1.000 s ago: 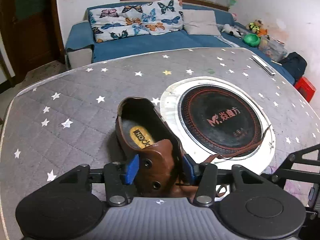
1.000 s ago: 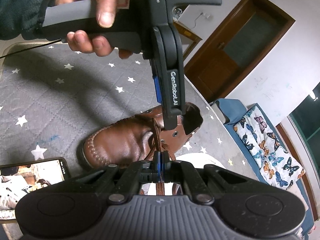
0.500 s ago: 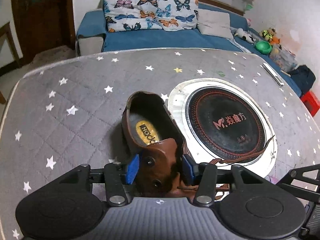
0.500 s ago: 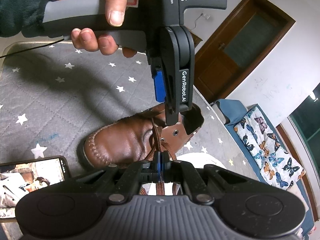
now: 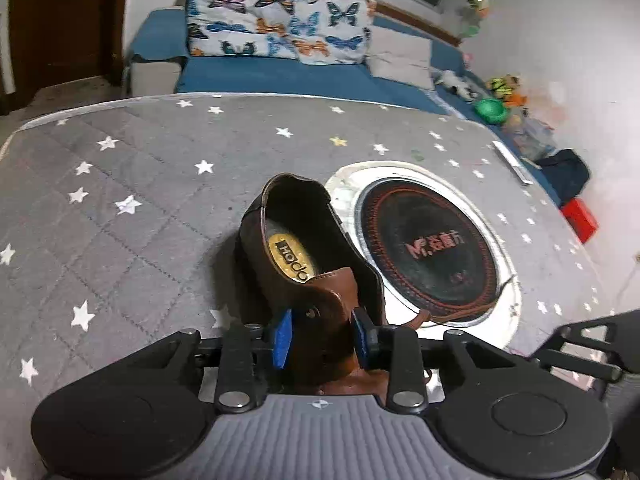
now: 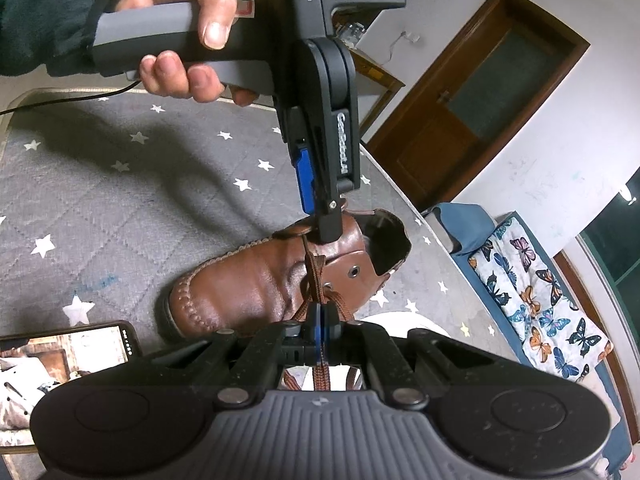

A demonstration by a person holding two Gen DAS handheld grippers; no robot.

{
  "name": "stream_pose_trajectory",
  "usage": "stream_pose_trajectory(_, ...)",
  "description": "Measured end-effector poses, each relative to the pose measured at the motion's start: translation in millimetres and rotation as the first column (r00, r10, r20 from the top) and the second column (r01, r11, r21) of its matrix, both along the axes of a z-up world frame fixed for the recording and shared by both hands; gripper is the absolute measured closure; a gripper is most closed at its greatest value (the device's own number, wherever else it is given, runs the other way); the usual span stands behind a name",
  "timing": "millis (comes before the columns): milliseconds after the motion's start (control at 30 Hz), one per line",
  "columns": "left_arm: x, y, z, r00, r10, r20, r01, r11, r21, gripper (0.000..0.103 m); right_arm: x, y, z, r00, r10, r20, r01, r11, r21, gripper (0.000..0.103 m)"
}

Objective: Lace up shoes with both hands

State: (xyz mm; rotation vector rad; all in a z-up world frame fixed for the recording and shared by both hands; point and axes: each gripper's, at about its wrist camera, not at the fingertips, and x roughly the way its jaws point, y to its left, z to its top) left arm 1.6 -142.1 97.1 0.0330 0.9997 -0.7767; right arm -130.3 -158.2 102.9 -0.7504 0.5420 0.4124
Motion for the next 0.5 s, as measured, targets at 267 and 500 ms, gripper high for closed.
stream_pose_trajectory(267,14,21,-10,0.992,-0.122,-0.012,0.120,0.985,-0.123,0.069,8,4,-4,1.000,0.018,0.004,-0.018,1.000,-0.002,0.102)
stream_pose_trajectory(500,29,39,-23,0.975,-0.219,-0.026,0.206,0.946,-0.248,0.069,14,7,-3,0.999,0.033,0.002,-0.033,0.999,-0.001,0.102)
